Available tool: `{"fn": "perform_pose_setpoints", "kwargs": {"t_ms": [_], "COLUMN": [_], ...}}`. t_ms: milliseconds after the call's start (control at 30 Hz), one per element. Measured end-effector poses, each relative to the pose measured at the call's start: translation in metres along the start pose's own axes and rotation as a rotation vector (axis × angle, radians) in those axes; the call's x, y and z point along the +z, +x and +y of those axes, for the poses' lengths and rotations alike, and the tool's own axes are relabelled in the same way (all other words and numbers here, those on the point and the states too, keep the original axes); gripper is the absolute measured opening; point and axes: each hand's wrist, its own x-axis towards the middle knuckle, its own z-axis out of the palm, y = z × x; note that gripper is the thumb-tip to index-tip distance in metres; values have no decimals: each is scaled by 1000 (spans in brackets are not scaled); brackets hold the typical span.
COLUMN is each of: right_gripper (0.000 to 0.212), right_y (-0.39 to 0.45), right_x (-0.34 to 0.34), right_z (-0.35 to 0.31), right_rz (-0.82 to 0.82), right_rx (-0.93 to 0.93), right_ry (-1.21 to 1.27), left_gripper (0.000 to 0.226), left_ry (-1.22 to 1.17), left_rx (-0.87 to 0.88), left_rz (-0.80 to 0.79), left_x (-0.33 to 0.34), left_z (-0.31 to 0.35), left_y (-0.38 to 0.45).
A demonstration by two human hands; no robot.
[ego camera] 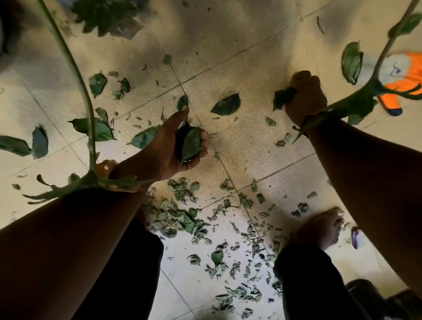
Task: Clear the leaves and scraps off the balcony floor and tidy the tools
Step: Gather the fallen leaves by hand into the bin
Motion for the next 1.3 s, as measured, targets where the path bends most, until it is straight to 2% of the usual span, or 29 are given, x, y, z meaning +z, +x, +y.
{"fn": "perform_pose_setpoints", "kwargs": {"t_ms": [67,133,267,367,400,467,533,600,700,733,800,900,1000,1067,1167,1300], "right_gripper": [41,35,17,18,19,25,30,32,46,47,37,24,25,28,36,37], "right_y": [-2,14,24,31,33,37,39,36,25,20,18,28,38,43,45,49], "right_x": [6,20,50,78,85,95,99,99,99,99,104,115,128,135,139,142], "right_z": [7,26,20,-7,-16,-26,-30,-33,-34,-38,-50,-75,-97,-103,-99,-85], "right_rz": [-41,-33,-59,-103,-125,-174,-202,-235,-311,-315,-273,-182,-233,-250,-233,-270], "right_rx": [42,-11,-338,-563,-589,-577,-506,-415,-322,-333,-439,-637,-767,-776,-710,-584], "right_ry": [-55,-160,-243,-355,-403,-554,-595,-524,-316,-251,-257,-397,-616,-699,-695,-671], "left_gripper": [58,58,63,62,59,60,62,60,58,57,55,52,51,60,61,59], "left_ry": [-32,-28,0,-46,-55,-56,-57,-95,-93,-106,-141,-146,-86,-52,-77,-151], "left_rx": [-7,-16,13,113,91,-24,-92,-45,98,119,126,92,56,-5,-60,-27], "left_rz": [41,75,67,214,187,40,-42,-36,122,152,141,208,226,207,170,144], "left_x": [-7,-16,-29,-41,-45,-55,-62,-64,-68,-72,-82,-92,-102,-111,-124,-144], "left_z": [1,3,8,5,6,8,10,7,-8,-13,-20,-22,-19,-16,-11,-9], "left_y": [-2,-4,-9,-6,-8,-17,-25,-31,-34,-35,-37,-42,-52,-62,-73,-78]}}
